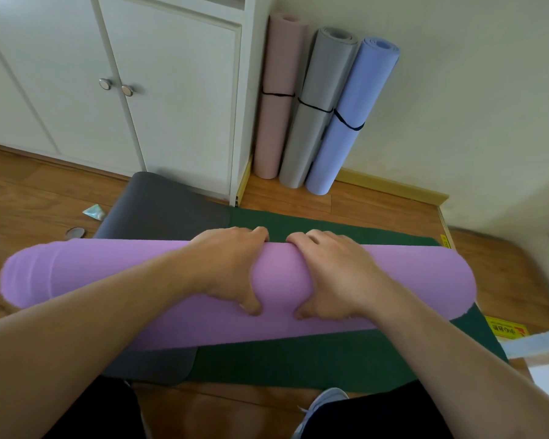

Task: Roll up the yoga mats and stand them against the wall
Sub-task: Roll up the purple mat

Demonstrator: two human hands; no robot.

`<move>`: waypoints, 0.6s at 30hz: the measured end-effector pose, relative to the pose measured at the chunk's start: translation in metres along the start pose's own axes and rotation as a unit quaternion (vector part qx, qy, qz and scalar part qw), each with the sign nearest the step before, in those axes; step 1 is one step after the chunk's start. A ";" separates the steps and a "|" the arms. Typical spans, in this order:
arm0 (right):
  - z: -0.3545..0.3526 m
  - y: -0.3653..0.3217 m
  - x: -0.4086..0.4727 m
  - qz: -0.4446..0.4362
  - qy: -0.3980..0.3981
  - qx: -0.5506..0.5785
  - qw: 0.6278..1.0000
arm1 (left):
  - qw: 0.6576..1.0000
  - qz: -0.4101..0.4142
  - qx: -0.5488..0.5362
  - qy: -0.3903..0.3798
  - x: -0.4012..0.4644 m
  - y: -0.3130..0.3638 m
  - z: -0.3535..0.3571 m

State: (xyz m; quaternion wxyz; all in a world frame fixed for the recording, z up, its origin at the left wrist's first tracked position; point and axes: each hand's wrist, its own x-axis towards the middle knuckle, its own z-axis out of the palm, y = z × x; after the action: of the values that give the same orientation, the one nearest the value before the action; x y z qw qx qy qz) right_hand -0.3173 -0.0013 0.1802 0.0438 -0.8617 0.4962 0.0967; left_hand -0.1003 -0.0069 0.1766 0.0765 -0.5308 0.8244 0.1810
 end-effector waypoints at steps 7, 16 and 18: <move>-0.008 0.004 0.000 0.047 -0.029 0.054 0.997 | 0.993 0.022 0.110 0.049 -0.002 0.014 0.020; -0.006 0.004 -0.009 0.023 -0.026 0.028 0.999 | 1.000 -0.010 0.010 0.023 0.004 0.004 0.002; -0.001 0.001 -0.007 0.006 -0.019 -0.005 1.000 | 0.999 -0.025 -0.030 -0.004 0.003 -0.001 -0.002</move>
State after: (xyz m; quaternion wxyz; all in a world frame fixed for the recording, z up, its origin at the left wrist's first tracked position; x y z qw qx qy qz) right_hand -0.3215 0.0040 0.1832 0.0486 -0.8568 0.5002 0.1153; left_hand -0.1007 -0.0109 0.1768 0.0682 -0.5530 0.8046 0.2055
